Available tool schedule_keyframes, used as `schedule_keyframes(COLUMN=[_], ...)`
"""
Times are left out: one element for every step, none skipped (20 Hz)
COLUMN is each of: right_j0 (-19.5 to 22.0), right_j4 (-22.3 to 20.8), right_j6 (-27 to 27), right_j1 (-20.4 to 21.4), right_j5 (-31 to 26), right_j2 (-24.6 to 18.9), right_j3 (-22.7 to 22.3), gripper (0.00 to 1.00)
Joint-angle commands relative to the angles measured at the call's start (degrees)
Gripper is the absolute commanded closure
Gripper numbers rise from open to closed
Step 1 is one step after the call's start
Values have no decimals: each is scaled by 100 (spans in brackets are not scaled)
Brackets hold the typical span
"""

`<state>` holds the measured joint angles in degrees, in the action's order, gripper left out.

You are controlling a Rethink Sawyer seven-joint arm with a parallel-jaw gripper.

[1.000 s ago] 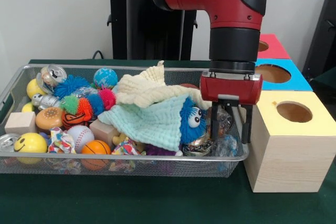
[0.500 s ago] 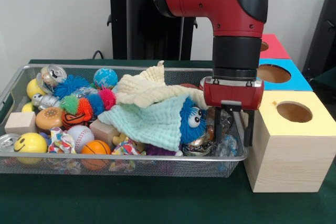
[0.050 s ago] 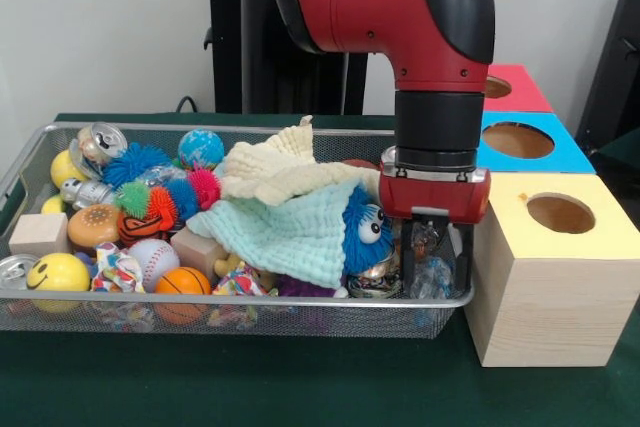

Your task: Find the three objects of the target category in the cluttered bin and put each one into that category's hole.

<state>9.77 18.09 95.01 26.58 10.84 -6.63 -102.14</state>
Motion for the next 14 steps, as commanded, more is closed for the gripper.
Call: schedule_keyframes(right_j0=[179, 177, 175, 174, 173, 171, 156, 129, 100, 69, 38, 26, 10, 4], right_j4=[-267, -267, -268, -272, -267, -262, -247, -219, -193, -171, -149, -137, -123, -120], right_j6=[1372, 1365, 1357, 1349, 1341, 1332, 1331, 1326, 1318, 1313, 1309, 1310, 1306, 1303], right_j1=[-390, -404, -418, -424, -427, -430, -433, -436, -439, -468, -496, -522, -566, -599], right_j5=[198, 200, 202, 201, 187, 174, 169, 162, 159, 172, 185, 200, 217, 240], right_j2=[-591, -576, -560, -548, -539, -530, -513, -485, -458, -438, -417, -410, -403, -396], right_j3=[-184, -165, -145, -133, -114, -95, -79, -52, -29, 4, 38, 66, 111, 140], gripper=[0, 0, 0, 0, 0, 0, 0, 0, 0, 0, 0, 0, 0, 0])
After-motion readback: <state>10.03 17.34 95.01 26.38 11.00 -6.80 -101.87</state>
